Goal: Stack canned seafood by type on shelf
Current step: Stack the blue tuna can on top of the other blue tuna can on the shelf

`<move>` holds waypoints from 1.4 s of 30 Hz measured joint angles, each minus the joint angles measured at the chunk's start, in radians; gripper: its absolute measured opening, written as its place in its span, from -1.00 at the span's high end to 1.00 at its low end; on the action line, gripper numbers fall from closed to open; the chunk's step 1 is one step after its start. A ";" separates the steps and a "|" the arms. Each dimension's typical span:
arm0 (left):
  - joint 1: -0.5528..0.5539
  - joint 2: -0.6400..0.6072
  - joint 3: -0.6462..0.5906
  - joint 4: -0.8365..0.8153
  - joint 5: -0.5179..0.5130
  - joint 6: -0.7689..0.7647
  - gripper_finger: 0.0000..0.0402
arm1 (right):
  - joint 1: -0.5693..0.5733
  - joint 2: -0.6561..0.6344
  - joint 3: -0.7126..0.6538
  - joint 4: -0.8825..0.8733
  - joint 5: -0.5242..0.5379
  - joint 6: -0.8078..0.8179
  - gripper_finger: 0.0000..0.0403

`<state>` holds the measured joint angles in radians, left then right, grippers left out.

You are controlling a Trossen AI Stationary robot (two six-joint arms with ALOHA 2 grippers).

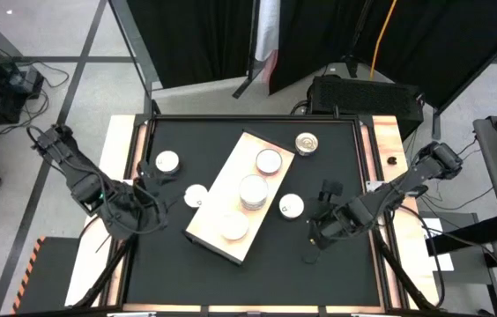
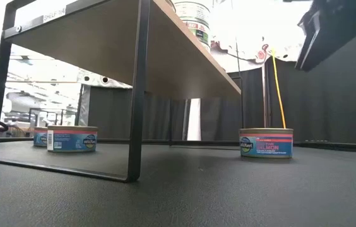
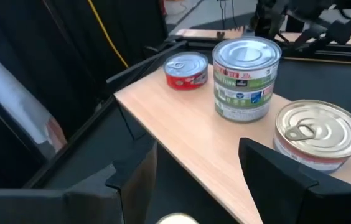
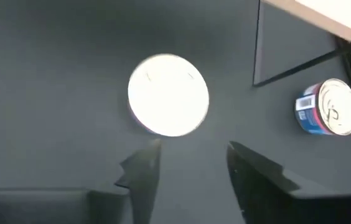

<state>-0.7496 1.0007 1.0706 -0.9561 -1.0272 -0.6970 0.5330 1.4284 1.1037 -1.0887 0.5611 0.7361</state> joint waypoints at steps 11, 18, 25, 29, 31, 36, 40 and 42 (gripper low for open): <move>-0.038 0.031 0.000 -0.030 -0.199 0.093 -0.15 | -0.165 -0.002 -0.095 0.206 -0.213 -0.225 0.59; -0.038 0.030 0.000 -0.062 -0.196 0.102 -0.15 | -0.235 -0.001 -0.183 0.338 -0.314 -0.168 0.76; -0.037 0.030 0.000 -0.158 -0.178 0.005 -0.15 | -0.245 -0.001 -0.221 0.400 -0.360 -0.112 0.87; -0.037 0.030 0.000 -0.166 -0.173 -0.002 -0.15 | -0.253 -0.001 -0.245 0.442 -0.350 -0.104 0.92; -0.037 0.030 0.000 -0.166 -0.169 -0.003 -0.15 | -0.253 -0.001 -0.260 0.453 -0.349 -0.097 0.94; -0.037 0.030 0.000 -0.164 -0.151 -0.004 -0.15 | -0.252 -0.001 -0.294 0.478 -0.350 -0.091 0.98; -0.037 0.030 0.000 -0.163 -0.151 -0.004 -0.15 | -0.252 -0.001 -0.304 0.479 -0.346 -0.083 0.98; -0.037 0.030 0.000 -0.161 -0.151 -0.004 -0.15 | -0.252 0.000 -0.304 0.481 -0.344 -0.086 0.98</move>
<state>-0.7868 1.0309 1.0706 -1.1172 -1.1786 -0.7010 0.2806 1.4281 0.7994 -0.6074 0.2173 0.6502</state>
